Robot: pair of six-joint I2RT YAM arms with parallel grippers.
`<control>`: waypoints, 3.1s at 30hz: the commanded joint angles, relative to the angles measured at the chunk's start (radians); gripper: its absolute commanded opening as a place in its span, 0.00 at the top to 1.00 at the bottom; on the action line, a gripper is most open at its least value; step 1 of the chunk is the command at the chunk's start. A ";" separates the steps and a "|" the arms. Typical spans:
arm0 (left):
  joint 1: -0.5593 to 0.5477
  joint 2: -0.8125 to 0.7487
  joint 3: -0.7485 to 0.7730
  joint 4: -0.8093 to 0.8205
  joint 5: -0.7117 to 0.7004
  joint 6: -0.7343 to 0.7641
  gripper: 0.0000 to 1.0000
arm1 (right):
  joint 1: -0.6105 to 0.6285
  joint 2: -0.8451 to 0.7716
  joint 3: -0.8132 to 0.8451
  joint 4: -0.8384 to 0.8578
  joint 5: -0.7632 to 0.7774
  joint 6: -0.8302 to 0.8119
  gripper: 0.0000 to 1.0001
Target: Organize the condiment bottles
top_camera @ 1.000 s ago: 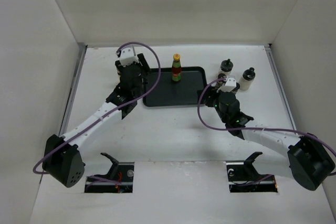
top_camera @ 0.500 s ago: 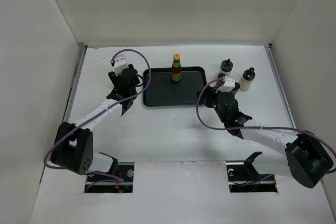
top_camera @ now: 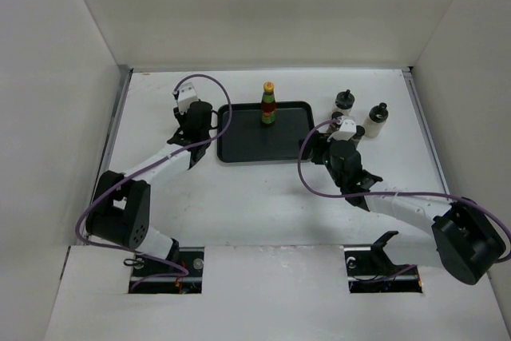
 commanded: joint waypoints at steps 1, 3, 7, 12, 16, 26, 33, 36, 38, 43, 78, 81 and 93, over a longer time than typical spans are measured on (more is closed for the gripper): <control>-0.027 -0.104 0.038 0.073 -0.040 0.015 0.81 | 0.006 0.001 0.030 0.050 -0.005 -0.005 0.14; -0.054 -0.139 0.032 0.075 -0.063 0.022 0.81 | 0.006 -0.003 0.032 0.047 -0.005 -0.007 0.14; -0.120 -0.155 0.070 0.076 -0.104 0.058 0.81 | 0.006 -0.008 0.026 0.055 -0.005 -0.004 0.14; -0.193 -0.038 0.179 0.125 -0.103 0.084 0.81 | 0.006 -0.003 0.029 0.057 -0.005 -0.005 0.14; -0.214 0.098 0.291 0.145 -0.064 0.087 0.80 | 0.006 -0.003 0.031 0.047 -0.004 -0.007 0.14; -0.231 0.309 0.447 0.176 -0.008 0.081 0.79 | 0.006 0.001 0.029 0.050 -0.005 -0.007 0.13; -0.254 0.353 0.443 0.217 0.009 0.073 0.78 | 0.006 0.014 0.035 0.047 -0.005 -0.008 0.13; -0.265 0.375 0.453 0.236 0.009 0.078 0.78 | 0.006 0.003 0.031 0.052 -0.004 -0.010 0.13; -0.265 0.388 0.463 0.237 0.005 0.082 0.78 | 0.006 0.001 0.029 0.052 -0.005 -0.008 0.13; -0.248 0.418 0.467 0.240 -0.003 0.088 0.75 | 0.006 -0.009 0.026 0.053 -0.005 -0.010 0.13; 0.097 -0.007 0.136 0.023 0.008 -0.047 0.42 | 0.121 -0.006 0.069 0.046 -0.007 -0.062 0.77; 0.116 0.042 0.170 0.001 0.006 -0.050 0.40 | 0.152 0.036 0.087 0.044 0.054 -0.105 0.67; 0.159 0.171 0.283 -0.011 0.028 -0.045 0.42 | 0.183 0.093 0.113 0.057 0.008 -0.117 0.35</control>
